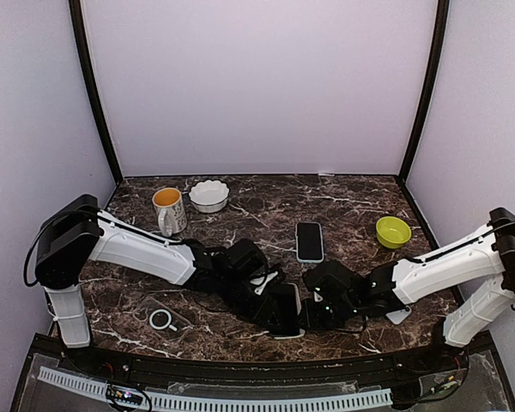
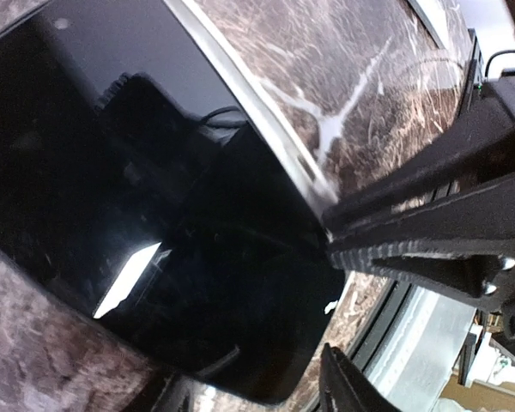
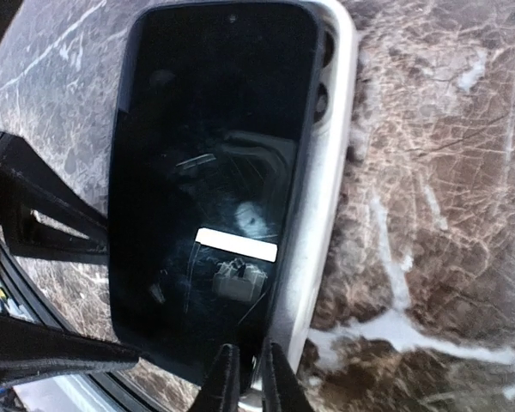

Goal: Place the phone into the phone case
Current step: Adjust the phone and the phone case.

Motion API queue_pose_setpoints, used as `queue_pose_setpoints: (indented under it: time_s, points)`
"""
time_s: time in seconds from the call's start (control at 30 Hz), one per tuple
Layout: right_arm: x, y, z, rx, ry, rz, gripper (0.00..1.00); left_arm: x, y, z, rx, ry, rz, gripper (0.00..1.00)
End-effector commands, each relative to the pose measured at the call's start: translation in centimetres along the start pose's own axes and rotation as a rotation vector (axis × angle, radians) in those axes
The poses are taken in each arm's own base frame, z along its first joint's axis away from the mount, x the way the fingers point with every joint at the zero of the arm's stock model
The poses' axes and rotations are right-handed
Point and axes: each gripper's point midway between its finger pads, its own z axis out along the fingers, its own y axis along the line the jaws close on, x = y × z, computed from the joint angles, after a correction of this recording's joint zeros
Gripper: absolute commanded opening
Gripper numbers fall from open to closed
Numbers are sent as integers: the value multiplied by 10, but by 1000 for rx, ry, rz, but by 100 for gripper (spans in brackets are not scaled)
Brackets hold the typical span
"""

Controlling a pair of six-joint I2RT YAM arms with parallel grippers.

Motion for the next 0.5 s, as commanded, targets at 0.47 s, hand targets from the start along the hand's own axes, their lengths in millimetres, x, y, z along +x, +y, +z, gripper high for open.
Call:
queue_pose_setpoints:
  time_s: [0.47]
  points:
    - [-83,-7,-12,2,-71,-130,49,-47,34,-50,-51,-105,7,52]
